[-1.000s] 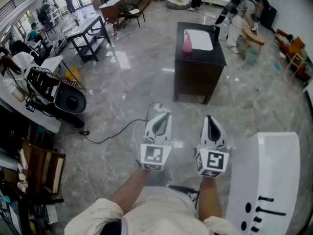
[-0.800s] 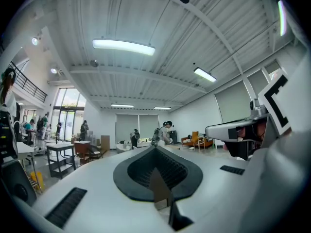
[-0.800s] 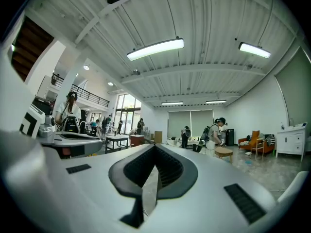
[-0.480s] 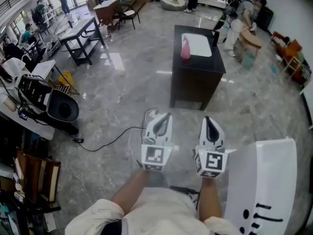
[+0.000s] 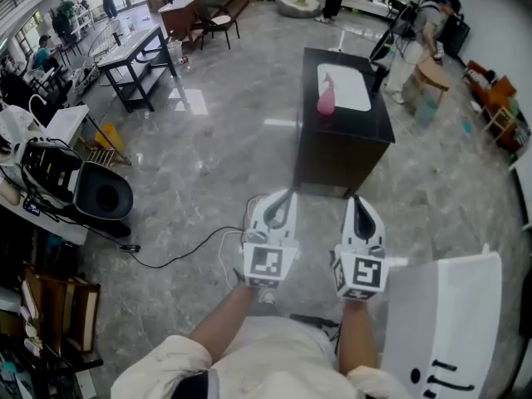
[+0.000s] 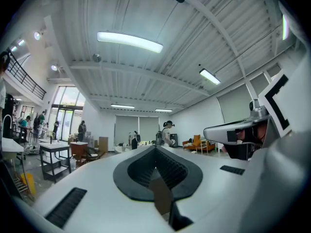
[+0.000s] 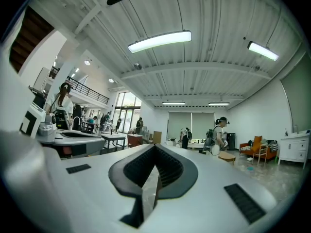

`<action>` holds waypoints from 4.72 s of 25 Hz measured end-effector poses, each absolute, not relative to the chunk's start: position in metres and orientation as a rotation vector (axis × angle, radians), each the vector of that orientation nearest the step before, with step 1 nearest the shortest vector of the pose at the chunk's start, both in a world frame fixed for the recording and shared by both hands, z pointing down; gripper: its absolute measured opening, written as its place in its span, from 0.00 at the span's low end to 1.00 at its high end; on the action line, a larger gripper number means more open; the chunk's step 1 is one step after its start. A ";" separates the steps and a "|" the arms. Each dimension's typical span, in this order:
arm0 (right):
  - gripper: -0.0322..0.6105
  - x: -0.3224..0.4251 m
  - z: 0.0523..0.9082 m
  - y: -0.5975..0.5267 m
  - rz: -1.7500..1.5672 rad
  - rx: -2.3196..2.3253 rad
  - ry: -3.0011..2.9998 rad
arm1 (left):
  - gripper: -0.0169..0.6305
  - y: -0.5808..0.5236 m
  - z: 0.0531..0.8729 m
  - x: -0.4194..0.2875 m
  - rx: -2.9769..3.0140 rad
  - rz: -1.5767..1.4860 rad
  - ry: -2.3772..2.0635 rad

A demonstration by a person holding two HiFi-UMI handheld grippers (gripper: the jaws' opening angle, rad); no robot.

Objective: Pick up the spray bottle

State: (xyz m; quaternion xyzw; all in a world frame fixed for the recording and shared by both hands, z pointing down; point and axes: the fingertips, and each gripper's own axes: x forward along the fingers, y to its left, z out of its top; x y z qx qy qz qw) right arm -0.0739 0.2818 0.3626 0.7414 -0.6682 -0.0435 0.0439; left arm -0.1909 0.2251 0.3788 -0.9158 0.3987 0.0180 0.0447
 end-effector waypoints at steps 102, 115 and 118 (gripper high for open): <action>0.06 0.215 0.370 -0.301 -0.116 2.138 -2.228 | 0.03 -0.337 0.371 0.103 -2.736 0.048 1.336; 0.06 0.208 0.405 -0.307 -0.048 2.018 -2.326 | 0.03 -0.337 0.380 0.105 -2.706 -0.003 1.399; 0.06 0.208 0.421 -0.309 0.004 1.980 -2.329 | 0.03 -0.337 0.380 0.108 -2.705 0.001 1.404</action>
